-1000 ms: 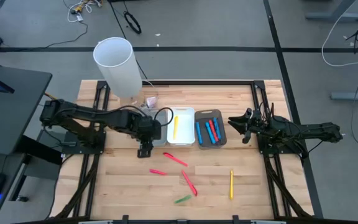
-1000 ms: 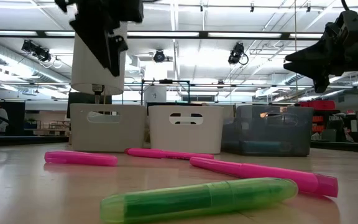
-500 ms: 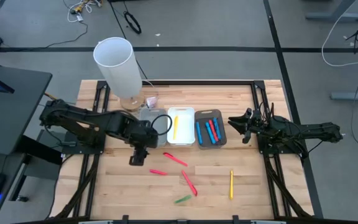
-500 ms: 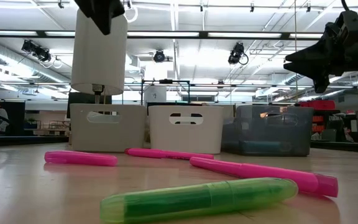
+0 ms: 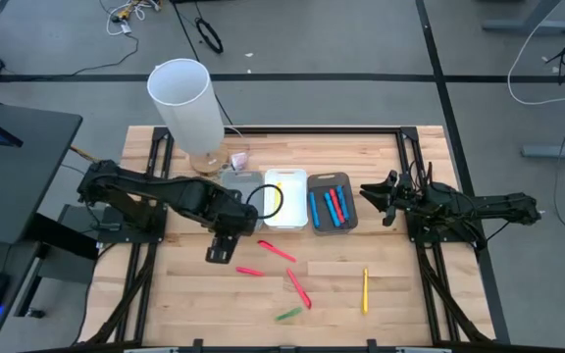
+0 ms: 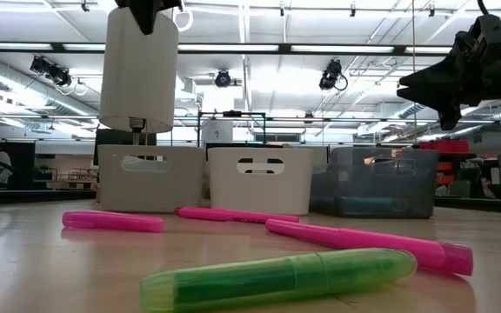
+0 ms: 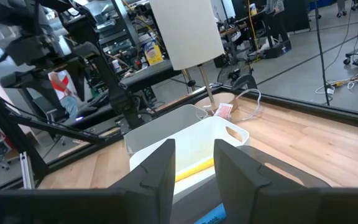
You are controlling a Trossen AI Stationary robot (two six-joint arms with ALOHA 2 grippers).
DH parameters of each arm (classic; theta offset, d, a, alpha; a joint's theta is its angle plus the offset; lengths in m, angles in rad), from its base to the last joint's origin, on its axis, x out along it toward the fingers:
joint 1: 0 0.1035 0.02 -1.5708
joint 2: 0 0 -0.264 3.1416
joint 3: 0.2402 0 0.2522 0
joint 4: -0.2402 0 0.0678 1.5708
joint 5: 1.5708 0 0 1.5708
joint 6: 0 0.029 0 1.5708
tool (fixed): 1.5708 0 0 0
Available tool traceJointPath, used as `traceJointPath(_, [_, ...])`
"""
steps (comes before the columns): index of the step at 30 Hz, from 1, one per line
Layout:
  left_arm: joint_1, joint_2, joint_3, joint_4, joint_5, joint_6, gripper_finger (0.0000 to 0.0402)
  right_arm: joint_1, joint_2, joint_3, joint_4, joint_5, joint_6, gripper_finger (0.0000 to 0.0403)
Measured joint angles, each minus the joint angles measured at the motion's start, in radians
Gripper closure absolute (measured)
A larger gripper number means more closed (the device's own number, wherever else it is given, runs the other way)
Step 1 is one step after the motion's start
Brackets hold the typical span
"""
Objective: Pick & Place Markers
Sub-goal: Put the pink pen into the gray bin
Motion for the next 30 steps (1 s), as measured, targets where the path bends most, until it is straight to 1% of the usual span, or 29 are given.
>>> traceJointPath(10, [-0.018,0.147,0.221,-0.039,0.021,0.023,0.0165,0.000,0.000,0.000,0.000,0.000,0.000,0.0292])
traceJointPath(15, [-0.033,0.177,0.277,-0.059,0.063,0.021,0.0165,0.000,0.000,0.000,0.001,0.000,0.000,0.0292])
traceJointPath(19, [-0.045,0.178,0.279,-0.061,0.063,0.020,0.0165,0.000,0.000,0.000,0.000,0.000,0.000,0.0292])
traceJointPath(22, [-0.049,0.178,0.258,-0.059,0.063,0.018,0.0165,0.000,0.000,0.000,0.001,0.000,0.000,0.0292])
traceJointPath(25, [-0.054,0.178,0.201,-0.041,0.062,0.018,0.0165,0.000,0.000,0.000,0.001,0.000,0.000,0.0292])
traceJointPath(30, [-0.071,0.178,0.106,0.040,0.054,0.024,0.0165,0.000,0.000,0.000,0.000,0.000,0.000,0.0292])
